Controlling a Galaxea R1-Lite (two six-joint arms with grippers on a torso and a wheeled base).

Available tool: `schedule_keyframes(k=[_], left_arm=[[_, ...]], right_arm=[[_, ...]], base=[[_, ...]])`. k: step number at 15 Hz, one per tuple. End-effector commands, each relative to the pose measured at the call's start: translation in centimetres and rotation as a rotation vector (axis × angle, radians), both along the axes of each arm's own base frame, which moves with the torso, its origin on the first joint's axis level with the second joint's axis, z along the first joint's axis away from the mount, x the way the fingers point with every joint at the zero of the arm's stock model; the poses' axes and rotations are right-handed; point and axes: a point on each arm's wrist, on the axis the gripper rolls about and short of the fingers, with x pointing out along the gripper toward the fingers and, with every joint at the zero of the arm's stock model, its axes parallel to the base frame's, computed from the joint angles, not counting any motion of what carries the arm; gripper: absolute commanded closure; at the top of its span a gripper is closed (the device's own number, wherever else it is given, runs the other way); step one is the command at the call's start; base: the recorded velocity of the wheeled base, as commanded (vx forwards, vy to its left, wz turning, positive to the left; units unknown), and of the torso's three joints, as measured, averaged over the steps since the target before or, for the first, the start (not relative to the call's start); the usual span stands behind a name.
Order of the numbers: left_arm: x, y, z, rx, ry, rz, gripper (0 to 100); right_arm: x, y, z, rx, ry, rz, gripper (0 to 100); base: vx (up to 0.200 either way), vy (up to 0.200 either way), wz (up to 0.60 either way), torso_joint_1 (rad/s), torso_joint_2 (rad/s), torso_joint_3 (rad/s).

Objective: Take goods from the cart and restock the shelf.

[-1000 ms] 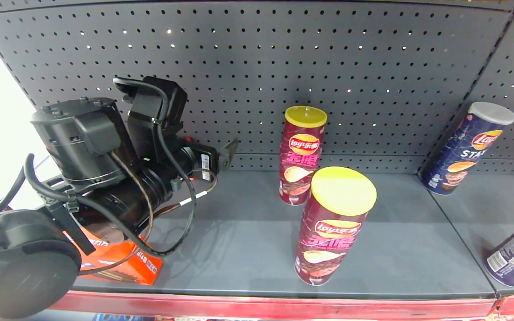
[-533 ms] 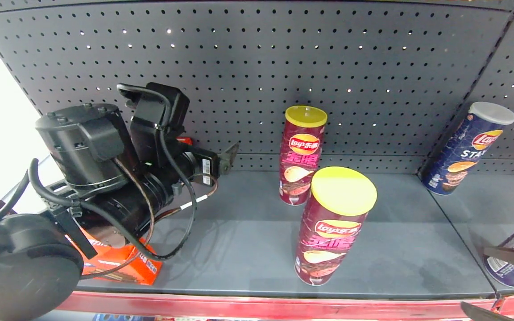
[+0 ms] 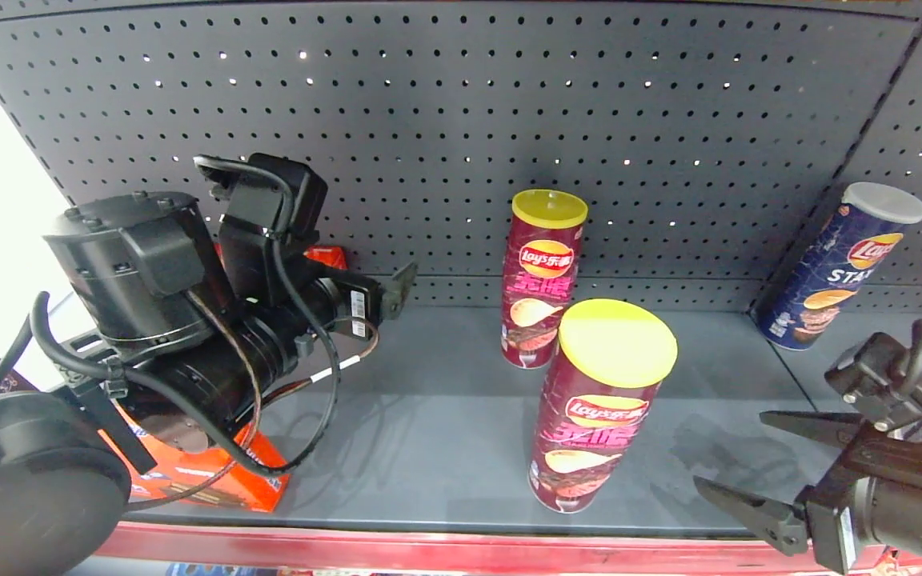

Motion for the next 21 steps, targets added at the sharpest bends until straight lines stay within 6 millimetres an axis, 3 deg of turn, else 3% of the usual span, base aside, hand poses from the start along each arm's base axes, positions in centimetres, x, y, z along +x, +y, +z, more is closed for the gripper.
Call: schedule_keyframes(k=[1, 12, 21], left_arm=[[0.2, 0.0, -0.1, 0.001, 0.001, 0.003, 0], [0.7, 0.1, 0.1, 0.010, -0.018, 0.016, 0], [0.6, 0.3, 0.2, 0.015, -0.023, 0.020, 0]], right_arm=[[1.2, 1.2, -0.4, -0.026, 0.030, 0.014, 0], [4.6, 4.0, 0.0, -0.043, 0.048, 0.021, 0], [5.3, 5.8, -0.2, -0.059, 0.052, 0.048, 0]], base=[[0.000, 0.000, 0.00, 0.000, 0.00, 0.000], [0.000, 0.000, 0.00, 0.000, 0.00, 0.000], [0.000, 0.000, 0.00, 0.000, 0.00, 0.000]])
